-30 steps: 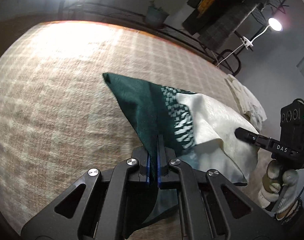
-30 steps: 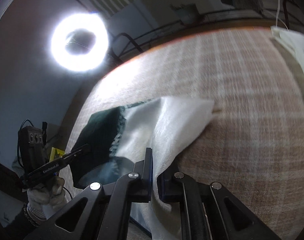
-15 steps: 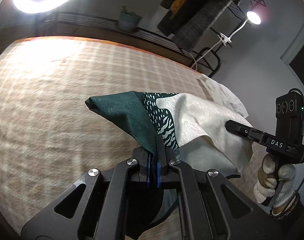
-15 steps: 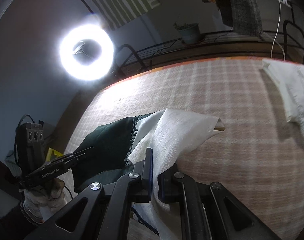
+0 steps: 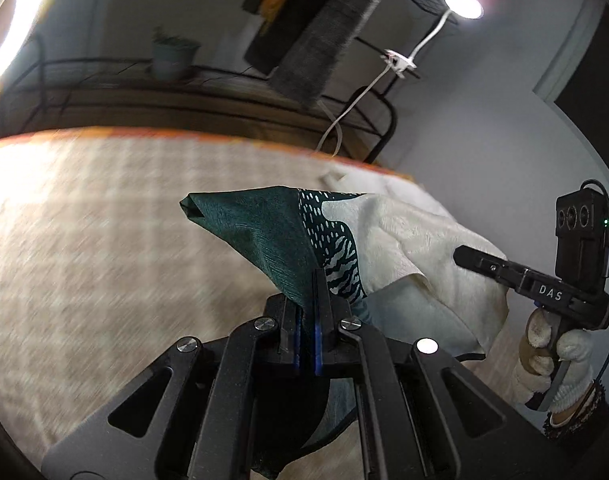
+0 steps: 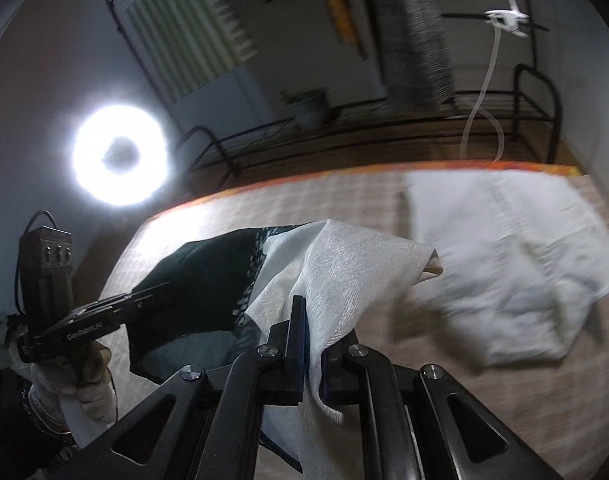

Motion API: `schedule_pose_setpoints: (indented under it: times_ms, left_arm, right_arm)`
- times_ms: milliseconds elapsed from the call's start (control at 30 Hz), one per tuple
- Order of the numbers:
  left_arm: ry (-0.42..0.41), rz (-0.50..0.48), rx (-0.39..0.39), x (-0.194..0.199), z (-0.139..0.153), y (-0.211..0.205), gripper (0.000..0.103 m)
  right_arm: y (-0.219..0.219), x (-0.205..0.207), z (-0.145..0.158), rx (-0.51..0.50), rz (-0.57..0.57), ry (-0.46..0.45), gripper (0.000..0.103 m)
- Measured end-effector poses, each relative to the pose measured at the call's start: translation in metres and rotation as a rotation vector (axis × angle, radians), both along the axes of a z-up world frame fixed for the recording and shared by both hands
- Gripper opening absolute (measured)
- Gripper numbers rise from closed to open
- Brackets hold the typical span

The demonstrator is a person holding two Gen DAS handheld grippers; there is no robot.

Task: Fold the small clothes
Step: 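Grasp the bundle end with both tools and lift it up, then fold the lifted end over the bundle and lower it with both tools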

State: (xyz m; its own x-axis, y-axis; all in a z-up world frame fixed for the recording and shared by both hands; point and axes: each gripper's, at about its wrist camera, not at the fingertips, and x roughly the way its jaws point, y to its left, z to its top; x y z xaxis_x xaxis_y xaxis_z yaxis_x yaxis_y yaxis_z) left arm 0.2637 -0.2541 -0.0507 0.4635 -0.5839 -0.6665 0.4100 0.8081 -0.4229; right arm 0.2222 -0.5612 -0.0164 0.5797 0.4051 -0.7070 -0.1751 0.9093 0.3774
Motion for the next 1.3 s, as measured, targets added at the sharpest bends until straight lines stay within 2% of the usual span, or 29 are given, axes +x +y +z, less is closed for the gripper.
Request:
schedule_pose_setpoints:
  times_ms: [267, 433, 667, 833, 867, 900, 933, 1000, 1200, 1300]
  left_arm:
    - [-0.063, -0.064, -0.011, 0.046, 0.01, -0.102, 0.001]
    - [-0.081, -0.079, -0.03, 0.069, 0.006, -0.159, 0.001]
    - [-0.087, -0.102, -0.008, 0.084, -0.012, -0.208, 0.002]
    - [-0.042, -0.121, 0.039, 0.092, -0.033, -0.227, 0.002]
    - [-0.038, -0.129, 0.057, 0.09, -0.036, -0.229, 0.004]
    - [-0.044, -0.14, 0.084, 0.088, -0.038, -0.231, 0.015]
    - [-0.053, -0.151, 0.103, 0.084, -0.038, -0.232, 0.037]
    - [-0.083, -0.156, 0.129, 0.076, -0.036, -0.231, 0.057]
    - [-0.125, -0.153, 0.167, 0.055, -0.022, -0.223, 0.058]
    - [-0.152, -0.147, 0.167, 0.043, -0.008, -0.214, 0.058]
  right_arm:
    - [-0.09, 0.031, 0.019, -0.07, -0.094, -0.057, 0.003]
    - [-0.133, 0.052, 0.02, -0.12, -0.143, -0.079, 0.003]
    - [-0.184, 0.078, 0.004, -0.15, -0.17, -0.079, 0.003]
    - [-0.211, 0.085, -0.019, -0.171, -0.19, -0.035, 0.004]
    - [-0.214, 0.086, -0.024, -0.184, -0.192, -0.02, 0.005]
    - [-0.216, 0.087, -0.026, -0.204, -0.199, -0.012, 0.011]
    - [-0.218, 0.087, -0.029, -0.243, -0.218, 0.003, 0.026]
    - [-0.22, 0.085, -0.03, -0.274, -0.234, 0.006, 0.04]
    - [-0.217, 0.075, -0.015, -0.289, -0.248, -0.013, 0.044]
    - [-0.211, 0.063, 0.003, -0.275, -0.256, -0.046, 0.046]
